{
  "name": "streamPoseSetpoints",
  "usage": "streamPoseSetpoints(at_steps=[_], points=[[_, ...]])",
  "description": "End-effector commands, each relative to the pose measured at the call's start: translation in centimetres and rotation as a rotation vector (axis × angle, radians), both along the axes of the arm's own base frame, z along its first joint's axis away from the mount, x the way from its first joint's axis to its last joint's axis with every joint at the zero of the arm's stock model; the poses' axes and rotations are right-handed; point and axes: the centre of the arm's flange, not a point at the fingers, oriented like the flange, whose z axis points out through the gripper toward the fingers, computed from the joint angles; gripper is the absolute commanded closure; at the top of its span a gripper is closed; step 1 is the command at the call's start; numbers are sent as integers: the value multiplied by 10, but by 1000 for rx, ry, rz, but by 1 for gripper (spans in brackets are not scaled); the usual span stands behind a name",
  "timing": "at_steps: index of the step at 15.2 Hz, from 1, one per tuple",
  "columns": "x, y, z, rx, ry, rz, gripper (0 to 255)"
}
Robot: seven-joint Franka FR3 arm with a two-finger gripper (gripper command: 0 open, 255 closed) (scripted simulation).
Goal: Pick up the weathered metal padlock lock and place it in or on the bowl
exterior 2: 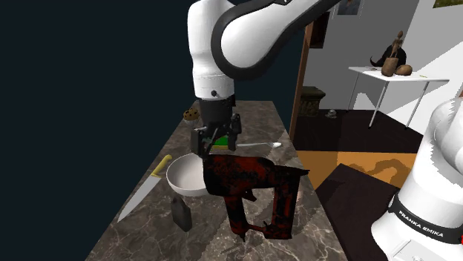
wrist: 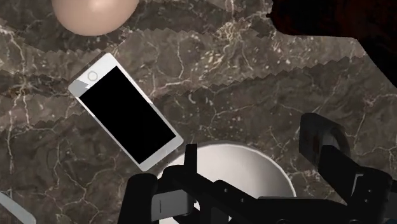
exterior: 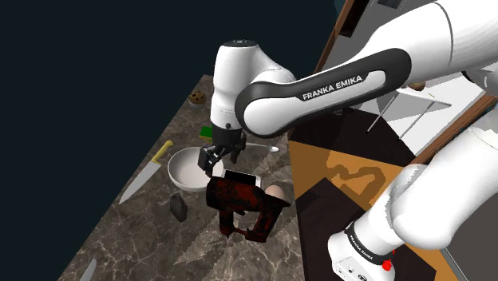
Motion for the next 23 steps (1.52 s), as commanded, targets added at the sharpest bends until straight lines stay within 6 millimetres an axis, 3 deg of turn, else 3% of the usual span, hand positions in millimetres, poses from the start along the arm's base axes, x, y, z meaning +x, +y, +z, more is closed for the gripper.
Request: streamPoseSetpoints(at_steps=[1, 10, 18, 23], points=[[8, 21, -11, 6, -4, 5, 0], [42, 118, -63, 28, -21, 31, 0], [40, 119, -103, 28, -21, 31, 0], [40, 119, -103, 28, -21, 31, 0]])
